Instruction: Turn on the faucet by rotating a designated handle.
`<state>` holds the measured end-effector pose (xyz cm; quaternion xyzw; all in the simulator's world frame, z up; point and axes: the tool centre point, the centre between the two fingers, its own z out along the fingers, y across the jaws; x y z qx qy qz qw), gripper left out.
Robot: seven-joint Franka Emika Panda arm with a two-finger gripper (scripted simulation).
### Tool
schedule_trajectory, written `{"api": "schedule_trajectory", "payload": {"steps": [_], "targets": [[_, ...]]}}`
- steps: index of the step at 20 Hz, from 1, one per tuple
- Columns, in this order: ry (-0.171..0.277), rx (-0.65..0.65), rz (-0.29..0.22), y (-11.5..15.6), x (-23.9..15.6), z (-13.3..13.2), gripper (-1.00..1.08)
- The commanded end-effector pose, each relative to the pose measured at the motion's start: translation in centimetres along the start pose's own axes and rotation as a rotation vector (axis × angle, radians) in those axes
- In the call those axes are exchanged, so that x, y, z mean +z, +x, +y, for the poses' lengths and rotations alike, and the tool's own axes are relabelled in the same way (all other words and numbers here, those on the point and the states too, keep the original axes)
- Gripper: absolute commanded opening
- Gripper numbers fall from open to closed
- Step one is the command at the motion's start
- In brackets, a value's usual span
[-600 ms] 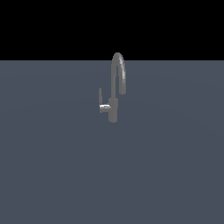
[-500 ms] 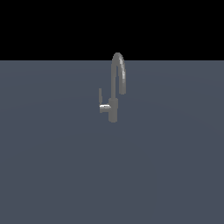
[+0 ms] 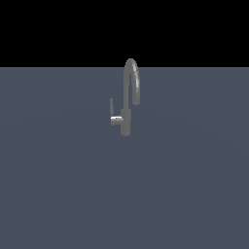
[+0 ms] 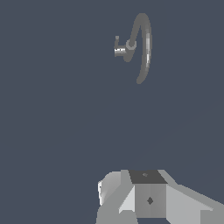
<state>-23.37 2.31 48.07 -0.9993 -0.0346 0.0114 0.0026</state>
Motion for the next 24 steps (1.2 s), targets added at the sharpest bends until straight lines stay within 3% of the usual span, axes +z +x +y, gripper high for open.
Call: {"api": "schedule_trajectory", "payload": {"steps": [1,7,12,24], "targets": [[0.000,-0.001,0.000,0.0,0.0,0.0,-1.00],[-0.006,0.030,0.029,0.1,-0.9,-0.2,-1.00],[-0.018,0.090,0.087,0.4,-2.5,-0.8,-1.00],[-0.079,0.346,0.328,1.4,-8.8,-4.6,-1.00]]}}
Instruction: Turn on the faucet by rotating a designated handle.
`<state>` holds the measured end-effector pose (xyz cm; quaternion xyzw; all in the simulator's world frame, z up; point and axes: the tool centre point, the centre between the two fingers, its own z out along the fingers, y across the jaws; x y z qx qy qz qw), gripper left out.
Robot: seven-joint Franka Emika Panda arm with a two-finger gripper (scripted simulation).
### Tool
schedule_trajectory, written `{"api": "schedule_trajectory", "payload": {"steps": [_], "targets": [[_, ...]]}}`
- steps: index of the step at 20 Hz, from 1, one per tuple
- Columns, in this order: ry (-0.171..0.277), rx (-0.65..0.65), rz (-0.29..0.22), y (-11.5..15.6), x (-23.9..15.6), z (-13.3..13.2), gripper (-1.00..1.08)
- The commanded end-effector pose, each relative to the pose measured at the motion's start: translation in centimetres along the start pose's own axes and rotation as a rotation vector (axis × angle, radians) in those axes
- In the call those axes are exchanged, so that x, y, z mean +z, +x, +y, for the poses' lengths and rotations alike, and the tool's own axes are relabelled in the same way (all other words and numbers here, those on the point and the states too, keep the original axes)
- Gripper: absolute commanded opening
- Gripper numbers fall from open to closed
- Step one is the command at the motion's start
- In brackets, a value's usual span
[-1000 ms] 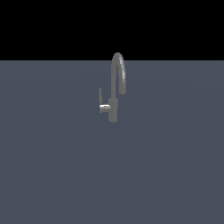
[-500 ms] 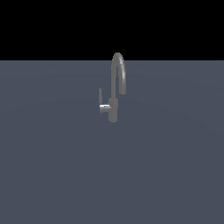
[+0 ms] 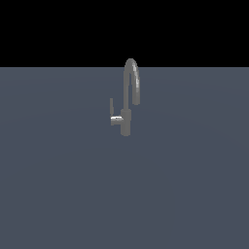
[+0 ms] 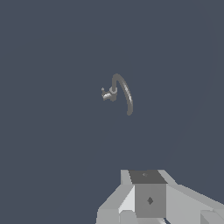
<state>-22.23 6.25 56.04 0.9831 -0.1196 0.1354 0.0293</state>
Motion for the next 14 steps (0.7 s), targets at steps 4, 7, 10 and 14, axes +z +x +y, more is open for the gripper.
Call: {"api": "schedule_trajectory", "payload": {"steps": [4,7,10,14], "targets": [[-0.035,0.127,0.120,0.8,-2.4,-2.7,-1.00],[-0.056,0.191,0.181,1.3,-3.2,-4.3,-1.00],[-0.078,0.253,0.239,1.8,-3.7,-6.1,-1.00],[-0.108,0.329,0.309,2.7,-3.6,-8.6,-1.00]]}}
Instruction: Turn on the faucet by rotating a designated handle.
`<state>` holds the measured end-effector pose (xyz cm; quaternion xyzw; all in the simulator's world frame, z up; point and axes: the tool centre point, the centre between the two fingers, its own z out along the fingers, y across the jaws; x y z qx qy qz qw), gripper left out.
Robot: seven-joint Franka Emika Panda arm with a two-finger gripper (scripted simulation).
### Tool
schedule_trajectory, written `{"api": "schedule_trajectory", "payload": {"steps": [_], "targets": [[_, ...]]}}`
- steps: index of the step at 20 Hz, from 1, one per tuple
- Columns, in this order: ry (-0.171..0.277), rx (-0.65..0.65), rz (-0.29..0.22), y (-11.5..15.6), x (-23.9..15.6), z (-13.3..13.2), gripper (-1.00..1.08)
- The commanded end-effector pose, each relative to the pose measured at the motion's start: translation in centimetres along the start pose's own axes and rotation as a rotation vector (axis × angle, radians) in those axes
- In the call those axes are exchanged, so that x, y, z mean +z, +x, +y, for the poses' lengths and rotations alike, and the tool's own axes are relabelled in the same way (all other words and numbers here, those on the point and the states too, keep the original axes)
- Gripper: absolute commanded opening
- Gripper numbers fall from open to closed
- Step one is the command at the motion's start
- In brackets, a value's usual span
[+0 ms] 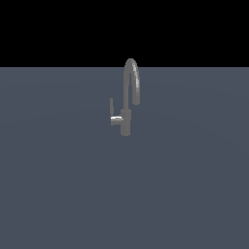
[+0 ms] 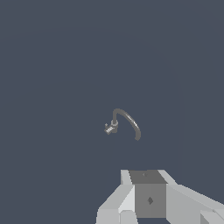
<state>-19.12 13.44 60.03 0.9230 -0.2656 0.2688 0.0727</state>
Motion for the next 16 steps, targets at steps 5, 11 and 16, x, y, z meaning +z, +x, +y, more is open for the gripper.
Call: {"api": "schedule_trajectory", "payload": {"steps": [5,11,16], "targets": [[-0.050,0.117,0.106,0.1,1.2,-4.5,-1.00],[-0.102,0.213,0.185,0.3,4.4,-8.6,-1.00],[-0.149,0.287,0.236,0.6,8.7,-11.6,-1.00]]}}
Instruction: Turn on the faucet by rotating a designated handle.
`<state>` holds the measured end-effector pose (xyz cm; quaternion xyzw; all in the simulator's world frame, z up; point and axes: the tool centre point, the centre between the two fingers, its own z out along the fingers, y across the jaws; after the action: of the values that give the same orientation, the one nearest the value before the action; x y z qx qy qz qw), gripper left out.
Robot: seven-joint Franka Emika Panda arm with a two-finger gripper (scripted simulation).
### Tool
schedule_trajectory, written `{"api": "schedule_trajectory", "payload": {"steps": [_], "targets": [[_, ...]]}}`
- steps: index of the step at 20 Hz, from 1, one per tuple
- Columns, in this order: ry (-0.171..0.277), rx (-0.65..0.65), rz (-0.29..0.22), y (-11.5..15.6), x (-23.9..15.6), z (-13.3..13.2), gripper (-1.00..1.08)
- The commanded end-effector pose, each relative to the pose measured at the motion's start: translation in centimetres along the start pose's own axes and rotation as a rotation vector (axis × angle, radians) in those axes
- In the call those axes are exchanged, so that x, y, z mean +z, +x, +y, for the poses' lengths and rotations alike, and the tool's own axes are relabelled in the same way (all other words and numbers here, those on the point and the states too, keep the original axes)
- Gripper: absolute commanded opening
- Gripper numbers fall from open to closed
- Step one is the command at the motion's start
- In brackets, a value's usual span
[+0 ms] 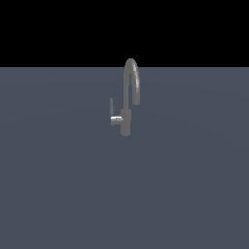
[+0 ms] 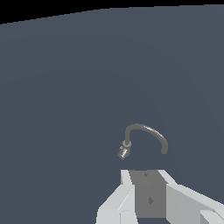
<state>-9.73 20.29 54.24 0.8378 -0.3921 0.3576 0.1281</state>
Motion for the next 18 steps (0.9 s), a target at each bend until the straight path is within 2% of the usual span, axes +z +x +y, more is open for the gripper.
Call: {"api": "schedule_trajectory", "payload": {"steps": [1,10,18], "targets": [[-0.024,0.037,0.023,-0.7,2.2,-1.6,-1.00],[-0.126,0.162,0.078,-3.5,13.1,-5.8,-1.00],[-0.235,0.280,0.090,-6.2,25.9,-6.3,-1.00]]}}
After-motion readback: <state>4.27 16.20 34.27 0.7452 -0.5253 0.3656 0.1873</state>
